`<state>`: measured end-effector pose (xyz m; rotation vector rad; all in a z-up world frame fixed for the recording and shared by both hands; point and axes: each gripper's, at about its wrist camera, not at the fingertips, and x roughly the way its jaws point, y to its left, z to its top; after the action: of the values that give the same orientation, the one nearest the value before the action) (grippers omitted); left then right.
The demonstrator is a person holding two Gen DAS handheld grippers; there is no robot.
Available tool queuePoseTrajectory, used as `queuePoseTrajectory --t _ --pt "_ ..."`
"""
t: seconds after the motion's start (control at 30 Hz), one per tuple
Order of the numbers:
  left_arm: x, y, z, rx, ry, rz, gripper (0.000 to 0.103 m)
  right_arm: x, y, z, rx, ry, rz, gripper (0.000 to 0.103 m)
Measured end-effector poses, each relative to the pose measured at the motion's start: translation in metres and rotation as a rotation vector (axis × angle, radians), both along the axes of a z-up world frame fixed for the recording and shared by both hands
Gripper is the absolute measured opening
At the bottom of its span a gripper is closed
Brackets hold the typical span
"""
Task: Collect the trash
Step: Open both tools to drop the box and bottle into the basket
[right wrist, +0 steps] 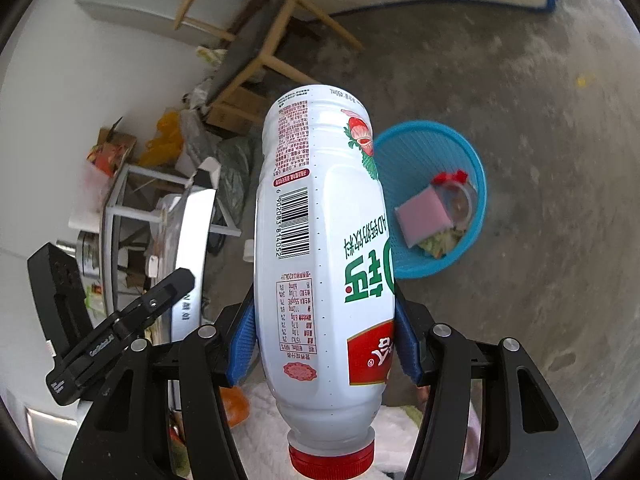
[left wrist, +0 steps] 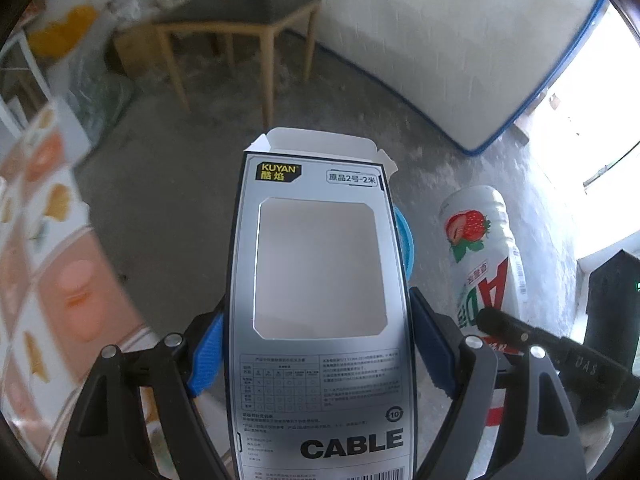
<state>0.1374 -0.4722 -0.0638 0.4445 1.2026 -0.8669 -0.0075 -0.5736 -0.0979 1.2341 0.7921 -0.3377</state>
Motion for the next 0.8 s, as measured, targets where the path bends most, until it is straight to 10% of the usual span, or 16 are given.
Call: queuePoseTrajectory --t 0.4,0.8 --pt "0.023 -0.076 -0.041 -0.018 0.072 0.037 0.085 0.033 -0.062 -0.057 0.062 0.044 -0.102 0.064" --pt "0.027 -0.061 -0.041 -0.064 0.105 0.05 0.085 0.013 -0.048 -0.074 0.092 0.055 -0.106 0.064"
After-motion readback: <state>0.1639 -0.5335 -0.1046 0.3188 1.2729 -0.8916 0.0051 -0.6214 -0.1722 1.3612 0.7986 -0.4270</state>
